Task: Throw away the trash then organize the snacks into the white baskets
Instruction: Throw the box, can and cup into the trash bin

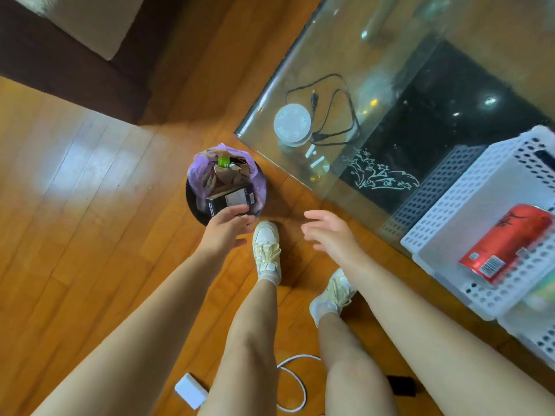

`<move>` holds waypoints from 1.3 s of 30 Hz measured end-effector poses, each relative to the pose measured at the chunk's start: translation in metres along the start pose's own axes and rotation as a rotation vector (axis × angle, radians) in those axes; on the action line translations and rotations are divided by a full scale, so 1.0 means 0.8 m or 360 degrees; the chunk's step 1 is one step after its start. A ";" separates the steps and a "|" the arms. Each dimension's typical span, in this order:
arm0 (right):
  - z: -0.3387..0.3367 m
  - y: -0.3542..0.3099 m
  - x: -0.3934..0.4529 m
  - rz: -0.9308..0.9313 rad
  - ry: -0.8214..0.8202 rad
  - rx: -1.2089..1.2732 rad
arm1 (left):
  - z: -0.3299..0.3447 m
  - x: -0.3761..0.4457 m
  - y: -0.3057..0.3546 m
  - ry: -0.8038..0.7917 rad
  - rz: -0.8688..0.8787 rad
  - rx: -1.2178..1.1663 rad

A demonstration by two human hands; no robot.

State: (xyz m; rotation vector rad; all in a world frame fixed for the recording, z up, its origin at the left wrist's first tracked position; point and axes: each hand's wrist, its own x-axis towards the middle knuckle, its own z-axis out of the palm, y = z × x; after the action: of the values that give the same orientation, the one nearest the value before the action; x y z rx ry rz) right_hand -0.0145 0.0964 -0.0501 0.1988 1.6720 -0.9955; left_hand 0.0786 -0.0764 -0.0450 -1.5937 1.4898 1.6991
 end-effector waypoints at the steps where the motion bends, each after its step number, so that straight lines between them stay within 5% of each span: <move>1: -0.014 0.001 -0.016 -0.0043 0.0004 0.0050 | 0.014 -0.013 0.008 -0.0040 0.0047 0.0015; 9: -0.137 0.037 -0.140 -0.0259 0.0321 0.0435 | 0.159 -0.102 0.061 -0.0414 0.0347 0.0131; 17: -0.263 0.132 -0.222 -0.0353 0.0932 0.0620 | 0.322 -0.151 0.061 -0.0786 0.0642 0.0430; 23: -0.321 0.190 -0.200 -0.0187 0.1402 0.0680 | 0.414 -0.142 0.042 -0.0678 0.0724 0.0768; 32: -0.360 0.209 -0.121 -0.0115 0.1171 0.1005 | 0.474 -0.102 0.031 -0.0627 0.0357 0.0765; 39: -0.365 0.217 -0.109 -0.0099 0.1152 0.0945 | 0.480 -0.092 0.012 -0.0497 0.0445 0.0746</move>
State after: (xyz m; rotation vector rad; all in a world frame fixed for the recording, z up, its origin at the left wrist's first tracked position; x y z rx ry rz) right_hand -0.0908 0.4386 -0.0569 1.0012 1.9669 -1.5719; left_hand -0.0945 0.2745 -0.0535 -0.8728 1.8297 1.4941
